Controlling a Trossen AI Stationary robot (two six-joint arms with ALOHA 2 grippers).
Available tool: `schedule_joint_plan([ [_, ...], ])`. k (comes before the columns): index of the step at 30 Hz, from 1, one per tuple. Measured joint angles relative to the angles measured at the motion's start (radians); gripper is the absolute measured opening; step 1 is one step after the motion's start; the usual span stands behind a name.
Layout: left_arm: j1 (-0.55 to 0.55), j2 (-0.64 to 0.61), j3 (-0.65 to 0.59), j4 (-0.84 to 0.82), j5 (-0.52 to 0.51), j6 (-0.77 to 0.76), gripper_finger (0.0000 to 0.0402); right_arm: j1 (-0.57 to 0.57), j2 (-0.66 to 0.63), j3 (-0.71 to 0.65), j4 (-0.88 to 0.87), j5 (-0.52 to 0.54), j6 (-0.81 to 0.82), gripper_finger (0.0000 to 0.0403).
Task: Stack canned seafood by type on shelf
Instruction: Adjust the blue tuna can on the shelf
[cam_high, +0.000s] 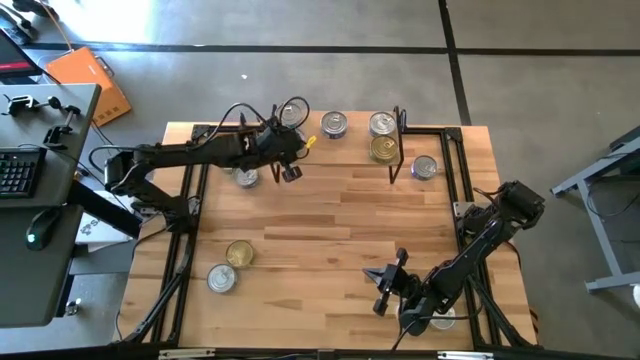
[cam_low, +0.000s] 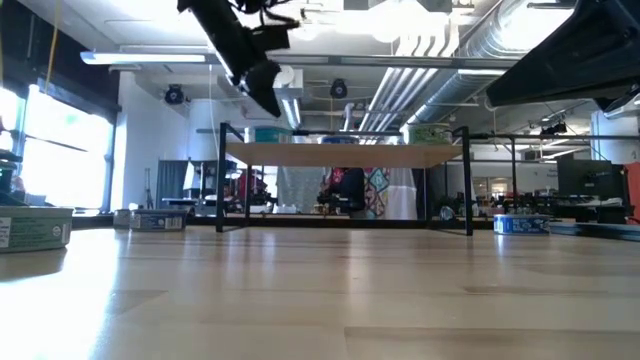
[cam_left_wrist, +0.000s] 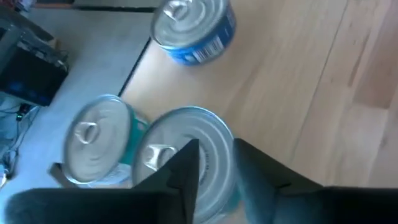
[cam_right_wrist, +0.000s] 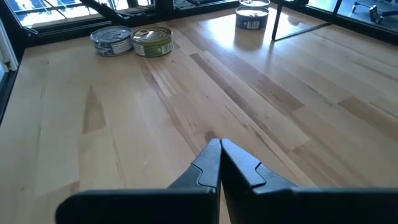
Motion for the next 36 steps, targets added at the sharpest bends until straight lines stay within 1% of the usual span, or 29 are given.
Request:
schedule_joint_plan([
  [3, -0.008, -0.006, 0.058, -0.022, 0.006, -0.015, 0.012, 0.0, 0.0, 0.0, 0.0, 0.009, 0.0, 0.0],
  [5, -0.011, -0.006, 0.082, 0.036, 0.075, -0.003, 0.0128, -0.002, 0.0, 0.0, 0.0, 0.019, 0.0, 0.0],
  [7, -0.009, 0.008, 0.092, 0.141, 0.164, 0.008, 0.0128, -0.008, 0.0, 0.0, 0.0, 0.019, 0.0, 0.0],
  [9, 0.003, 0.034, 0.093, 0.233, 0.206, 0.027, 0.0121, -0.021, 0.0, 0.0, 0.0, 0.019, 0.0, 0.0],
  [13, 0.057, 0.111, 0.091, 0.385, 0.217, 0.036, 0.0093, -0.05, 0.0, 0.0, 0.003, 0.007, 0.0, 0.0],
  [15, 0.089, 0.157, 0.102, 0.423, 0.244, 0.027, 0.0077, -0.065, 0.0, 0.0, 0.005, -0.011, 0.0, 0.0],
  [19, 0.146, 0.263, 0.173, 0.409, 0.294, 0.005, 0.0049, -0.09, 0.0, 0.0, 0.004, -0.042, 0.0, 0.0],
  [21, 0.162, 0.319, 0.228, 0.377, 0.298, 0.014, 0.0039, -0.1, 0.0, 0.0, 0.004, -0.043, 0.0, 0.0],
  [24, 0.177, 0.397, 0.327, 0.272, 0.295, 0.029, 0.0028, -0.117, 0.0, 0.0, 0.003, -0.044, 0.0, 0.0],
  [29, 0.204, 0.507, 0.474, 0.156, 0.295, 0.038, 0.0018, -0.14, 0.0, 0.0, 0.0, -0.045, 0.0, 0.0],
  [36, 0.229, 0.601, 0.595, 0.136, 0.294, 0.057, 0.0014, -0.153, 0.0, 0.0, -0.003, -0.062, 0.0, 0.0],
])
